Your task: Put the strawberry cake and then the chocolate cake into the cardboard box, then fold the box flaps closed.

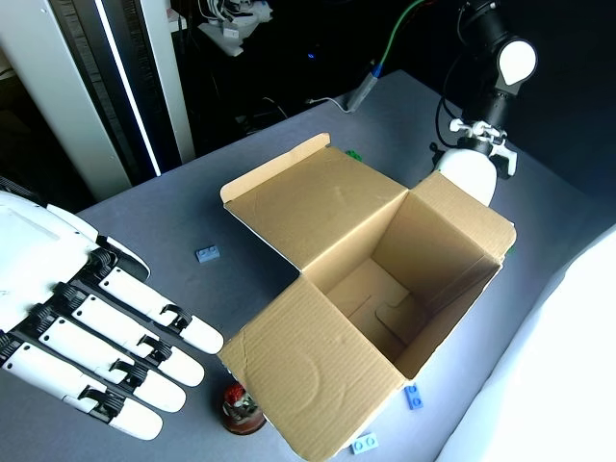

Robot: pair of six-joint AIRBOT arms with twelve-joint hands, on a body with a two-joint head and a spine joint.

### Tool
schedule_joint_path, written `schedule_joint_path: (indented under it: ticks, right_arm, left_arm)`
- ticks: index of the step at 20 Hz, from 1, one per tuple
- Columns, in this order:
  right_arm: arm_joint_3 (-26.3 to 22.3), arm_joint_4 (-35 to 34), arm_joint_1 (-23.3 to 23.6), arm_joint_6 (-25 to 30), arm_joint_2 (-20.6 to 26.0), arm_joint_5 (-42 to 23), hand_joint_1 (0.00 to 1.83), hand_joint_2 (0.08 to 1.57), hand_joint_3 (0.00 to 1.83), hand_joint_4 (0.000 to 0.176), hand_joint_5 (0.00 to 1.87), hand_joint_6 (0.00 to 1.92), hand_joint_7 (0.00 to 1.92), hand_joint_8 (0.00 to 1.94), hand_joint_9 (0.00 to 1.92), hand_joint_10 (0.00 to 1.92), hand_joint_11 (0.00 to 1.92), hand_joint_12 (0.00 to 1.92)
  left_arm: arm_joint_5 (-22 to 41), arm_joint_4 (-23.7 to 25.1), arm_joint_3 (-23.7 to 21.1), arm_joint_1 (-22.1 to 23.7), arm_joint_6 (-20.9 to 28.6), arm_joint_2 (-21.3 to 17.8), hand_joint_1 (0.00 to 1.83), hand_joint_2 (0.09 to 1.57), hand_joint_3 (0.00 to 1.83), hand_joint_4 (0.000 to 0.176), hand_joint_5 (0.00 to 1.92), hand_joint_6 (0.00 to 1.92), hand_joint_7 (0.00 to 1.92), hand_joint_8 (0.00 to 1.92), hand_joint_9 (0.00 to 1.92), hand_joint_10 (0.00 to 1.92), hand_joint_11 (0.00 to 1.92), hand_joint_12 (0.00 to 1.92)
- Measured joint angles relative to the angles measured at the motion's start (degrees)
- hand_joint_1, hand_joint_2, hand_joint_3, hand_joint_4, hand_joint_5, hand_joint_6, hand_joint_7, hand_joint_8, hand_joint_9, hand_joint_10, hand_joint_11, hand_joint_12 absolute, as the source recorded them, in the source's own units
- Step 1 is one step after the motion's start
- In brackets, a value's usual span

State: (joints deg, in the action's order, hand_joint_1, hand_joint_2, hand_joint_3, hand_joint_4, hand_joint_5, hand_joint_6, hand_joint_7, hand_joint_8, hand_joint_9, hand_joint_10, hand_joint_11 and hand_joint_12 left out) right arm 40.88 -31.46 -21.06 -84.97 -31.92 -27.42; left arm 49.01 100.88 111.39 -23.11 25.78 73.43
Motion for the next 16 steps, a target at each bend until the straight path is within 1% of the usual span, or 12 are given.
schedule_joint_path:
  ticks: [1,3,5,7,8,9,10,11,12,14,15,16]
  right_arm:
    - [0.0,0.0,0.0,0.0,0.0,0.0,0.67,1.04,0.00,0.016,0.09,0.00,0.11,0.00,0.08,0.00,0.00,0.19]
    - [0.0,0.0,0.0,0.0,0.0,0.0,0.64,1.04,0.00,0.018,0.10,0.00,0.11,0.00,0.09,0.00,0.00,0.25]
    - [0.0,0.0,0.0,0.0,0.0,0.0,0.65,1.04,0.00,0.016,0.11,0.00,0.10,0.00,0.07,0.00,0.00,0.23]
    - [0.0,0.0,0.0,0.0,0.0,0.0,0.64,1.04,0.00,0.017,0.10,0.00,0.09,0.00,0.07,0.00,0.00,0.23]
    - [-0.1,0.0,0.0,0.0,0.0,0.0,0.67,1.04,0.00,0.013,0.11,0.00,0.09,0.00,0.07,0.00,0.00,0.20]
    - [-0.1,0.0,0.0,0.0,0.0,0.0,0.67,1.04,0.00,0.008,0.11,0.00,0.10,0.00,0.08,0.00,0.00,0.20]
    - [-0.1,0.0,0.0,0.0,0.0,0.0,0.68,1.04,0.00,0.005,0.11,0.00,0.09,0.00,0.08,0.00,0.00,0.19]
    - [-0.1,0.0,0.0,0.0,0.0,0.0,0.70,1.04,0.00,0.004,0.12,0.01,0.10,0.00,0.09,0.01,0.00,0.20]
    - [-0.1,0.0,0.0,0.0,0.0,0.0,0.69,1.04,0.00,0.007,0.11,0.00,0.10,0.00,0.09,0.00,0.00,0.20]
    - [-0.1,0.0,0.0,0.0,0.0,0.0,0.67,1.04,0.00,0.016,0.12,0.00,0.10,0.00,0.09,0.00,0.00,0.29]
    - [-0.2,0.0,0.0,0.0,0.0,0.0,0.65,1.04,0.00,0.017,0.13,0.00,0.11,0.00,0.09,0.00,0.00,0.33]
    - [-0.2,0.0,0.0,0.0,0.0,0.0,0.63,1.04,0.00,0.014,0.13,0.01,0.12,0.00,0.10,0.00,0.00,0.34]
  left_arm:
    - [0.0,0.0,0.2,0.0,0.0,0.0,1.23,0.95,0.00,0.050,0.08,0.00,0.08,0.01,0.09,0.02,0.00,0.47]
    - [-0.2,0.0,0.3,0.0,0.0,0.0,1.23,0.95,0.00,0.071,0.13,0.01,0.16,0.02,0.17,0.03,0.00,0.75]
    - [-0.2,0.0,0.3,0.0,0.0,0.0,1.22,0.96,0.00,0.088,0.23,0.03,0.27,0.03,0.33,0.08,0.00,1.23]
    - [-0.2,-0.4,0.3,0.0,0.0,0.0,1.25,0.96,0.00,0.093,0.37,0.04,0.39,0.03,0.47,0.13,0.01,1.44]
    - [-0.2,-0.9,0.3,0.0,0.0,0.0,1.26,0.98,0.00,0.091,0.47,0.04,0.44,0.07,0.35,0.75,0.08,1.57]
    - [-0.2,-1.3,0.3,0.0,0.0,0.0,1.27,0.98,0.00,0.086,0.52,0.04,0.40,0.23,0.24,1.15,0.15,1.64]
    - [-0.2,-1.9,0.3,0.0,-0.1,0.0,1.27,1.01,0.00,0.081,0.55,0.11,0.24,0.71,0.20,1.46,0.21,1.74]
    - [-0.2,-2.0,0.3,0.0,-0.1,0.0,1.30,1.06,0.01,0.064,0.39,0.55,0.07,1.17,0.16,1.67,0.25,1.84]
    - [-0.1,-2.0,0.3,0.0,-0.1,0.0,1.34,1.08,0.01,0.049,0.28,0.95,0.01,1.41,0.16,1.80,0.29,1.90]
    - [0.1,-1.2,0.3,0.0,-0.2,0.0,1.47,1.10,0.01,0.019,0.16,1.51,0.00,1.70,0.29,1.91,0.42,1.92]
    - [0.1,-0.3,0.2,0.0,-0.2,0.0,1.50,1.10,0.01,0.007,0.13,1.66,0.00,1.77,0.33,1.92,0.44,1.92]
    - [0.1,0.2,0.3,0.0,-0.2,0.0,1.60,1.17,0.11,0.000,0.15,1.76,0.01,1.88,0.48,1.80,0.45,1.92]
